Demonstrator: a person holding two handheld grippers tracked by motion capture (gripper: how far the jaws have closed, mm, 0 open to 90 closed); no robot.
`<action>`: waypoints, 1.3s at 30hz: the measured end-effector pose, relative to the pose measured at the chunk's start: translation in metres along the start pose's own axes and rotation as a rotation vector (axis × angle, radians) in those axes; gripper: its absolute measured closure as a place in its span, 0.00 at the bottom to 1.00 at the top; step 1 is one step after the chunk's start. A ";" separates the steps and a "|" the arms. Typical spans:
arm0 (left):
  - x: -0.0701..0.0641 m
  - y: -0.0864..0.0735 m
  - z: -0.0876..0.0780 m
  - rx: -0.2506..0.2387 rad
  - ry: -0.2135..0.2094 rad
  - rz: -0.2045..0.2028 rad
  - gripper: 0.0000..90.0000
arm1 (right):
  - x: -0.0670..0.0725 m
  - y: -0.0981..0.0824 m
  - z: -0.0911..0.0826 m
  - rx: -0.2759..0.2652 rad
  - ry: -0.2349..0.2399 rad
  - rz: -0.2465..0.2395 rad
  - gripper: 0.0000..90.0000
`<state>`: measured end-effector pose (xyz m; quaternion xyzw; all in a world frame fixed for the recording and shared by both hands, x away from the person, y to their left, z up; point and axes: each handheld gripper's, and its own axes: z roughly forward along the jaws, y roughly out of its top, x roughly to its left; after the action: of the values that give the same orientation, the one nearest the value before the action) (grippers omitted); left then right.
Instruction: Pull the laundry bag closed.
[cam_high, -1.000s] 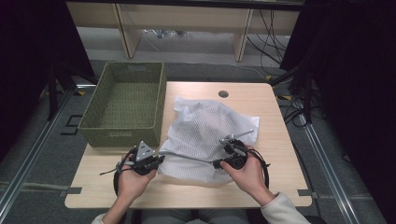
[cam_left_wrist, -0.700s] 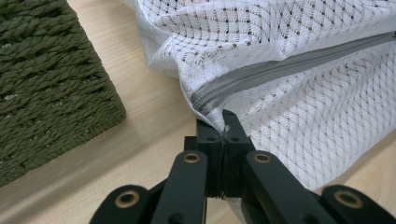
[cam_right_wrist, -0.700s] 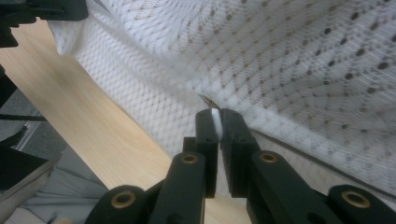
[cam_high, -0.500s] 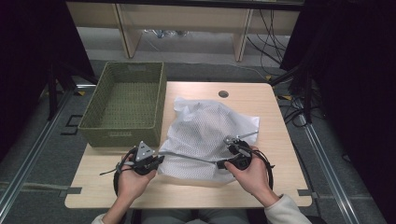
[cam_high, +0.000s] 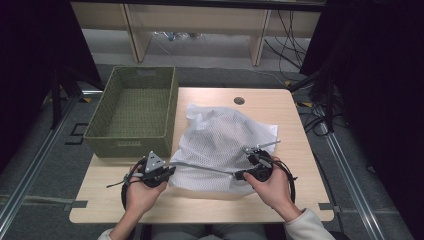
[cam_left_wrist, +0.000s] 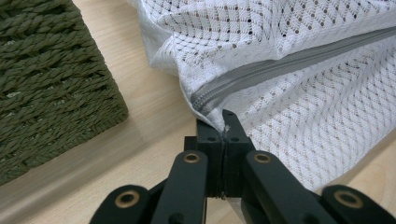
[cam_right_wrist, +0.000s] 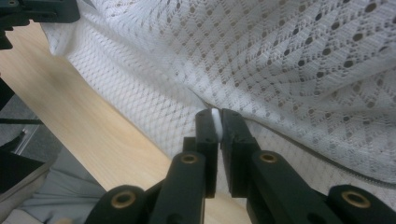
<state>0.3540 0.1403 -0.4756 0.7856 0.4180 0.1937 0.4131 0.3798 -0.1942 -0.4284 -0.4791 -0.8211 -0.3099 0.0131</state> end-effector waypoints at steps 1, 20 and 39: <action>0.000 0.000 0.000 -0.001 -0.001 -0.002 0.99 | 0.000 0.000 0.000 0.000 -0.002 0.000 0.97; -0.001 -0.001 0.001 0.001 -0.009 -0.009 0.99 | -0.005 -0.007 -0.008 -0.004 -0.008 0.009 0.97; 0.001 -0.002 0.001 0.003 -0.007 -0.011 0.99 | -0.012 -0.013 -0.012 -0.002 -0.026 0.031 0.97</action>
<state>0.3543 0.1412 -0.4785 0.7847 0.4211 0.1882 0.4142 0.3728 -0.2140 -0.4293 -0.4957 -0.8135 -0.3042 0.0067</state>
